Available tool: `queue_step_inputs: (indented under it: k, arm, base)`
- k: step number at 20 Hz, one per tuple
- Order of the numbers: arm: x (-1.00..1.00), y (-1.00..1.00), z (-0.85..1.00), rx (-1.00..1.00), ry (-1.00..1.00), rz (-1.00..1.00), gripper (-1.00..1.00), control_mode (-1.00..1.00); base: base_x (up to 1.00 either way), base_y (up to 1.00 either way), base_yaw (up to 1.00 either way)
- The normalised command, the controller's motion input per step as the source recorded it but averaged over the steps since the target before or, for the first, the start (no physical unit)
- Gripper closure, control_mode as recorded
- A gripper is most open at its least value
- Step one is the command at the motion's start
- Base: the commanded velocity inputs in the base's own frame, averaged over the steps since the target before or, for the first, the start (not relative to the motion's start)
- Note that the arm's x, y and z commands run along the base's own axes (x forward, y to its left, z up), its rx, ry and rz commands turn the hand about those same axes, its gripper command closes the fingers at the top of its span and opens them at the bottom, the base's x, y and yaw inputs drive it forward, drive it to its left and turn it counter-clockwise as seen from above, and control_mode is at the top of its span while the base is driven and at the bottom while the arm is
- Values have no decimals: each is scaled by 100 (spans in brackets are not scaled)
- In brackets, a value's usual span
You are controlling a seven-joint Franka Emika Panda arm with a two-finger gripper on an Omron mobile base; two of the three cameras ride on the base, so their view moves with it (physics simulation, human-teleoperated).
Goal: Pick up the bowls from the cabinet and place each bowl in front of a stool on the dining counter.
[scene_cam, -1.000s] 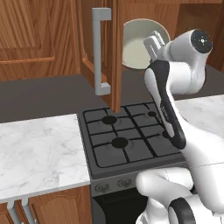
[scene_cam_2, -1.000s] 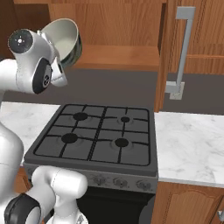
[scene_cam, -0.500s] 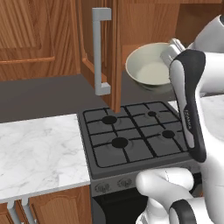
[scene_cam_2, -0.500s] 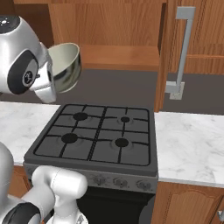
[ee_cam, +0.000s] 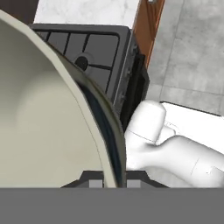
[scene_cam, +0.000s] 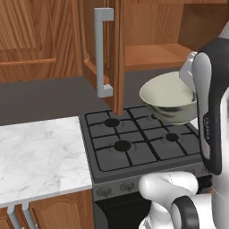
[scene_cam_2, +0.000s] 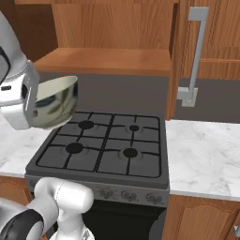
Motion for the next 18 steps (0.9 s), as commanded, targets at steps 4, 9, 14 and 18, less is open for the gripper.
queue_step_inputs:
  k: [4,9,14,18]
  arm:
    - [-74,-10,-1,3,15,-3,100,-100]
    - [-29,-16,-13,16,7,-2,100,-100]
    - [-2,-2,-18,9,0,-8,100,-100]
    - [0,0,0,4,0,-9,100,-100]
  base:
    - [0,0,0]
    - [0,0,0]
    - [0,0,0]
    - [0,0,0]
